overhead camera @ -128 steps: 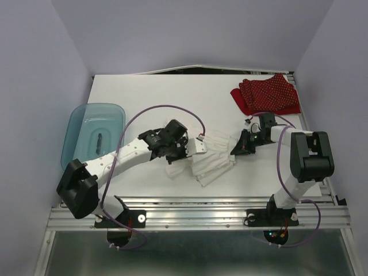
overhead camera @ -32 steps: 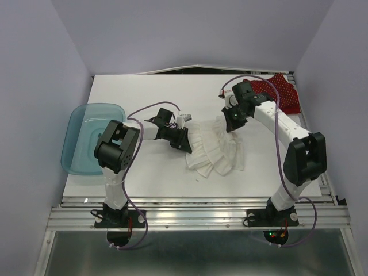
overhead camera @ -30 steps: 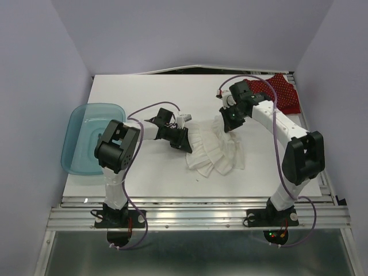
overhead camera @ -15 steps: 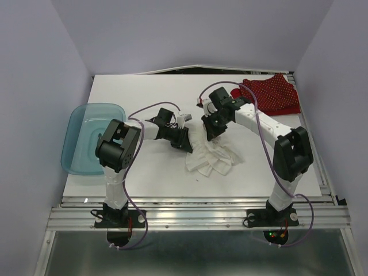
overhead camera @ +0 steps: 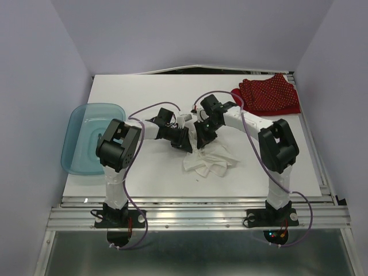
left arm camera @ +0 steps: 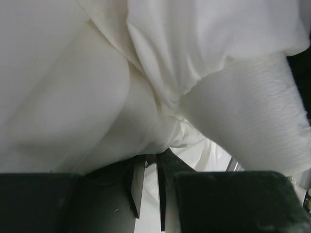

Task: Fold and stack the skirts
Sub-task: Fold the skirt

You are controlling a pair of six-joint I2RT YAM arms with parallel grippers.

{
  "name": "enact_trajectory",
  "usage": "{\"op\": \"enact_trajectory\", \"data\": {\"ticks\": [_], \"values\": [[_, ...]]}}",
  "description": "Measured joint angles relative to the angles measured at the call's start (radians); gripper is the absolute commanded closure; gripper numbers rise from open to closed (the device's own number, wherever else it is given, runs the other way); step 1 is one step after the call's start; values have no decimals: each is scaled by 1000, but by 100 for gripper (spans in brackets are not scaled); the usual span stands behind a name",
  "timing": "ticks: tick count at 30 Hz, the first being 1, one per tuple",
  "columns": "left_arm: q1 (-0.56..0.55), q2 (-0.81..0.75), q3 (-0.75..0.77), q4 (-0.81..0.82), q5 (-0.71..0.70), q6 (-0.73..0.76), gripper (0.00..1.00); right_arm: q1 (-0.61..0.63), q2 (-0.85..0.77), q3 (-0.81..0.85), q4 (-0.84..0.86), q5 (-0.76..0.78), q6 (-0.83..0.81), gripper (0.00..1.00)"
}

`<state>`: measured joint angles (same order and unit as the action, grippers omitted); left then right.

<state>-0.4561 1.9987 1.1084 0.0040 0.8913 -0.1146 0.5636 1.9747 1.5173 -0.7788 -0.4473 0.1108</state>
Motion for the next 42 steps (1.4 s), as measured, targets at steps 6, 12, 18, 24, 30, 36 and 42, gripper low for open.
{"op": "enact_trajectory", "data": {"ticks": [6, 12, 18, 24, 30, 36, 42], "values": [[1, -1, 0, -4, 6, 0, 59, -3, 28, 0, 60, -55, 84, 61], [37, -50, -2, -88, -12, 50, 48, -67, 37, -50, 158, -170, 165, 48], [196, -170, -54, -243, -58, 150, 45, -174, 55, -133, 309, -318, 281, 43], [199, -388, -103, -279, -39, 180, 44, -198, 98, -225, 595, -467, 515, 49], [144, -402, -112, -200, -27, 117, 52, -197, 124, -314, 918, -529, 801, 66], [39, -338, -87, -44, -27, -6, 53, -197, 124, -317, 1086, -509, 959, 74], [-87, -288, -67, 156, -27, -170, 55, -197, 124, -320, 1135, -458, 1028, 80]]}}
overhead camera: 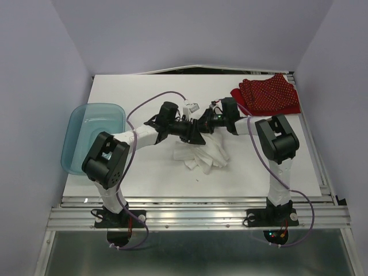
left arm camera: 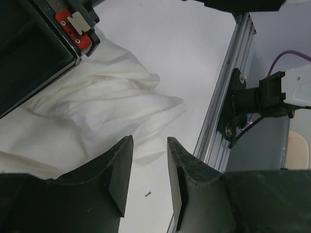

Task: Fold and stack the skirts
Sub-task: Fold the skirt

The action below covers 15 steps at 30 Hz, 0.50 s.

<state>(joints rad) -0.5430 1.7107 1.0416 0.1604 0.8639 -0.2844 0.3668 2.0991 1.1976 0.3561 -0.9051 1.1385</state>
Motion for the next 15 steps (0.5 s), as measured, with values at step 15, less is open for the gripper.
{"op": "enact_trajectory", "data": {"ticks": [15], "values": [[106, 225, 26, 77, -156, -150, 60, -96, -26, 160, -178, 132, -205, 76]]}}
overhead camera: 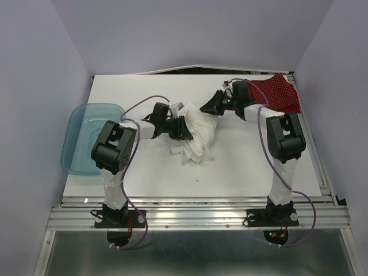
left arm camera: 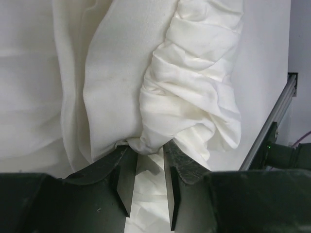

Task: Fold and stack the skirts
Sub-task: Fold the skirt

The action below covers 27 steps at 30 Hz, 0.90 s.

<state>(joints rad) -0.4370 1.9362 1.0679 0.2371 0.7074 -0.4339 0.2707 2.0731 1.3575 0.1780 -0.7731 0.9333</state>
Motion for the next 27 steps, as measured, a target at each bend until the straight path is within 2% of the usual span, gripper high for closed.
{"op": "enact_trajectory", "data": {"ticks": [4, 9, 15, 20, 23, 27], "values": [[16, 4, 33, -53, -16, 60, 60, -19, 0, 125, -89, 56, -160, 67], [11, 4, 59, -134, -32, 160, 60, -14, 46, 239, -166, 82, -347, 61], [13, 1, 62, -237, -36, 291, 60, -14, 163, 255, -262, 86, -500, 64], [18, -36, 66, -339, -67, 410, 58, -18, 167, 166, -304, 54, -573, 73], [26, -75, 51, -391, -71, 468, 53, -15, 110, 82, -310, 32, -602, 73], [36, -240, -8, -470, -61, 566, 45, -13, -1, -81, -340, 6, -642, 73]]}}
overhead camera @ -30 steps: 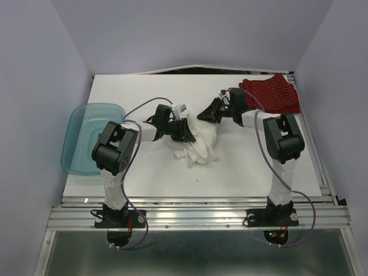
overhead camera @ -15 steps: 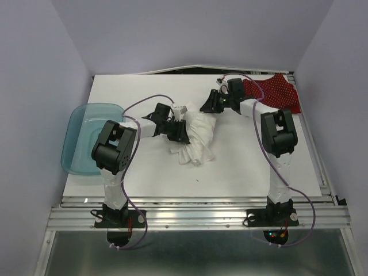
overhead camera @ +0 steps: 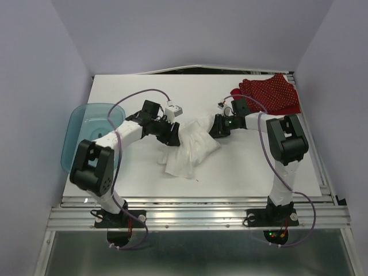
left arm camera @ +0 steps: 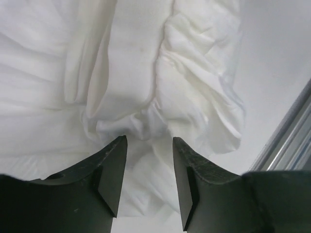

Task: Fold and stack the skirts
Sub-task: Fold the skirt

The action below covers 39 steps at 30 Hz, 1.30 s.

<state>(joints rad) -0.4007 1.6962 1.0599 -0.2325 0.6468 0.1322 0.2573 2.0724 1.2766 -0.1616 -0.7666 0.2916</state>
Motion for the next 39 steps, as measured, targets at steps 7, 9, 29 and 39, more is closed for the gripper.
{"op": "enact_trajectory", "data": {"ticks": [7, 9, 29, 39], "values": [[3, -304, 39, -142, 3, 224, 29, 6, -125, -142, -122, -23, -108, 69], [3, -325, 60, -161, -8, 261, 27, 6, -141, -142, -156, -21, -135, 69], [-60, 56, 239, -127, -118, 204, 20, 11, 12, 347, -232, 75, -205, 67], [-58, 140, 239, -77, -82, 124, 54, 85, 188, 371, -233, 6, -216, 63]]}}
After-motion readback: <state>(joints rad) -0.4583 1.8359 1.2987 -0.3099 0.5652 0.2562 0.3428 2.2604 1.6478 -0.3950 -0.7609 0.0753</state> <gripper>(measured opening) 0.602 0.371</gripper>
